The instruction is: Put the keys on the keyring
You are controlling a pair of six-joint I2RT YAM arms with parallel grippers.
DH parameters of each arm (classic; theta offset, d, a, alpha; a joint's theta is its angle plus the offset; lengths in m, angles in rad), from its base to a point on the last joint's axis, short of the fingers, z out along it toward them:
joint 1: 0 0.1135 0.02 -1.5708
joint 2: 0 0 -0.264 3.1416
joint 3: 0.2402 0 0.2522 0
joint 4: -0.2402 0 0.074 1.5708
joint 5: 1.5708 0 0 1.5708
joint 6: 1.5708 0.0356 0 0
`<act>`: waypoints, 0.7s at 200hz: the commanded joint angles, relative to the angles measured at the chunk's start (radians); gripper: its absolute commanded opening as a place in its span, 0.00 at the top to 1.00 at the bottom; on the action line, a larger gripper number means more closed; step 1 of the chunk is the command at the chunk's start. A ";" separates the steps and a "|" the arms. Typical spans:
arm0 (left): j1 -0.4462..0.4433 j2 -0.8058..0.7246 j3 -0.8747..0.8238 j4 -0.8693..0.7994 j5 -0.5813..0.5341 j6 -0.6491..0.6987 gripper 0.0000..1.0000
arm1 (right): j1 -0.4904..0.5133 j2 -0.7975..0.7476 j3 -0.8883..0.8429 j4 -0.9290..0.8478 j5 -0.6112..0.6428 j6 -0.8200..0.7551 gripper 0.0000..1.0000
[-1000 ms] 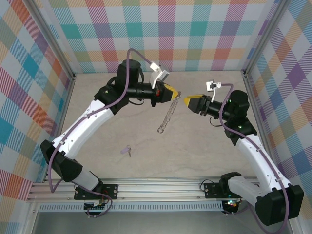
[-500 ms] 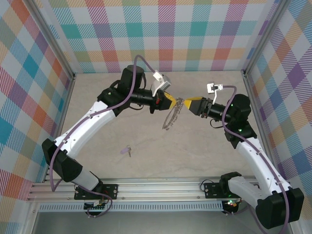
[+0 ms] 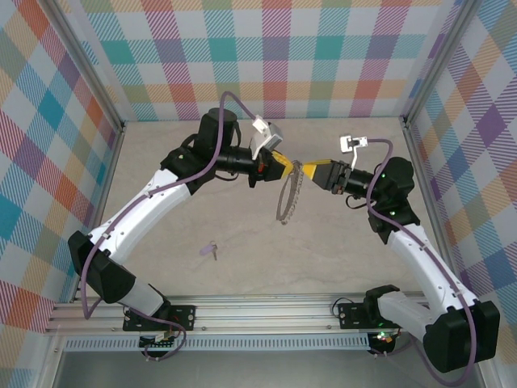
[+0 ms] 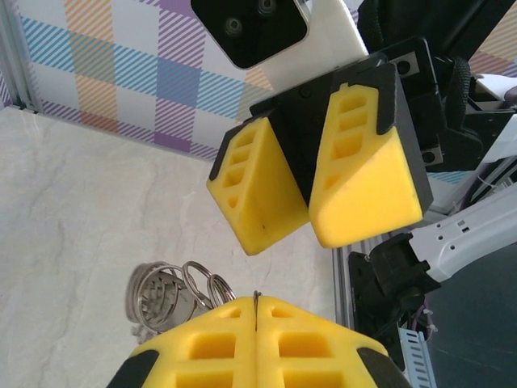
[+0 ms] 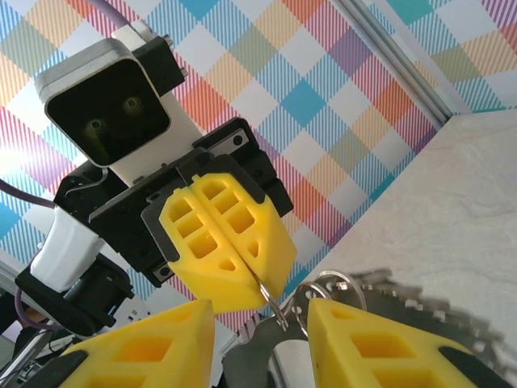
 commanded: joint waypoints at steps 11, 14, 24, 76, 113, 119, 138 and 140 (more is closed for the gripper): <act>-0.006 -0.020 0.012 0.045 0.027 0.016 1.00 | 0.017 -0.040 -0.005 0.017 -0.026 0.001 0.67; -0.006 -0.019 0.013 0.046 0.027 0.015 1.00 | 0.020 -0.041 -0.005 0.017 -0.026 0.002 0.67; -0.006 -0.017 0.016 0.046 0.030 0.014 1.00 | 0.028 -0.038 -0.006 0.015 -0.026 0.001 0.68; -0.006 -0.007 0.031 0.047 0.039 0.006 1.00 | 0.052 -0.011 -0.013 0.022 -0.004 -0.013 0.69; -0.006 -0.007 0.035 0.049 0.046 0.005 1.00 | 0.060 0.017 -0.009 0.045 0.003 -0.010 0.69; -0.006 -0.007 0.034 0.051 0.047 0.003 1.00 | 0.060 0.020 -0.009 0.045 0.006 -0.011 0.69; -0.005 -0.008 0.034 0.051 0.050 0.002 1.00 | 0.061 0.026 -0.007 0.041 0.013 -0.016 0.69; -0.006 -0.008 0.034 0.050 0.051 0.001 1.00 | 0.061 0.026 -0.008 0.041 0.014 -0.017 0.69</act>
